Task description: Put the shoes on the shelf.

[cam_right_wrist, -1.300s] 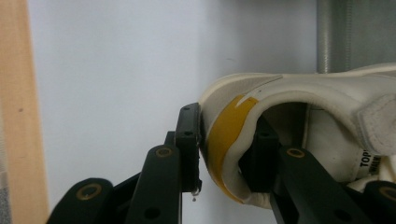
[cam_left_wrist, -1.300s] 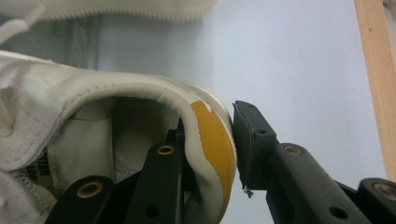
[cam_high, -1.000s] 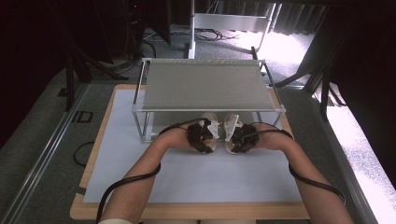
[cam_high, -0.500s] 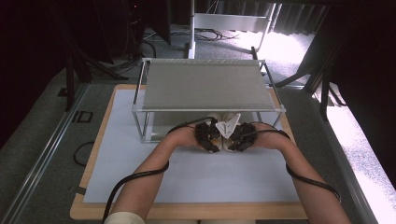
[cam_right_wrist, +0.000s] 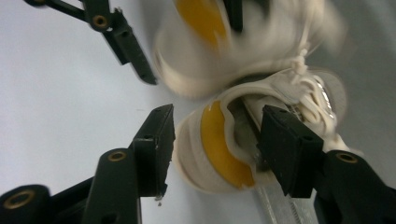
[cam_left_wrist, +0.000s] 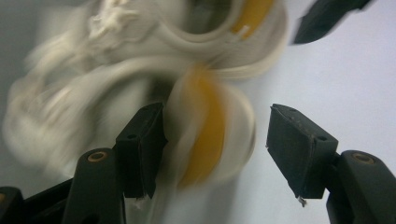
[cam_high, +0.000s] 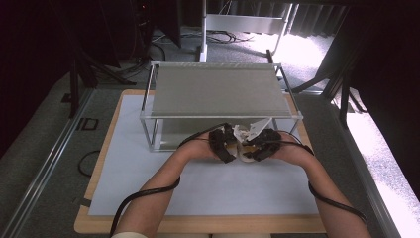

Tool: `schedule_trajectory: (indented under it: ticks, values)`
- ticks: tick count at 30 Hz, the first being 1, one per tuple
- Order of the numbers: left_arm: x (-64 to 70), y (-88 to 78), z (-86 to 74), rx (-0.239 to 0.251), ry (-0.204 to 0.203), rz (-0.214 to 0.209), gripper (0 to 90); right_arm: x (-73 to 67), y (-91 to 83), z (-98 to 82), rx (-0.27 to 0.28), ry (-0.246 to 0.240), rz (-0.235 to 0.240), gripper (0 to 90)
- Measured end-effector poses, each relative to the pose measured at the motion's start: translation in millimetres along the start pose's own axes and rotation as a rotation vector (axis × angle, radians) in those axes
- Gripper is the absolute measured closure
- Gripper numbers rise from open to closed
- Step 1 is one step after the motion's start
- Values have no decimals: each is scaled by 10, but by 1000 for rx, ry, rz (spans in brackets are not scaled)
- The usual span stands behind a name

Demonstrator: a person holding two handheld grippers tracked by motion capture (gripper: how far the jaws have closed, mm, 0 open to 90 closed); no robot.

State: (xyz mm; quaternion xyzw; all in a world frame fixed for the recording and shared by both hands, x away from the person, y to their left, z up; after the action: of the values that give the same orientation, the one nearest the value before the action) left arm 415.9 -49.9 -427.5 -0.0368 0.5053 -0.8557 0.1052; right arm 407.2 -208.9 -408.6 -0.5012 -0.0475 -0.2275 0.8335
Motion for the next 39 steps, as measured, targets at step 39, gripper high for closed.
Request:
schedule_trajectory:
  ticks: [39]
  values:
    - [79,-5,-271,127,-377,223,285,-298,139,-385,126,418,-283,576]
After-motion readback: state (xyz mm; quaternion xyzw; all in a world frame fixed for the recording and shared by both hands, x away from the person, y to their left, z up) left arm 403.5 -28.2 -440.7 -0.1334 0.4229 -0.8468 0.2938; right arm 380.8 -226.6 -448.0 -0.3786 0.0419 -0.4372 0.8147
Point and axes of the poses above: each handheld gripper's, and its own axes: y roughly forward along the jaws, z roughly out of its top, x roughly to its right, the point moved 2 cm from there along y, roughly forward along the jaws, and after that the axes turned 7 degrees about -z, right-handed, at the moved point
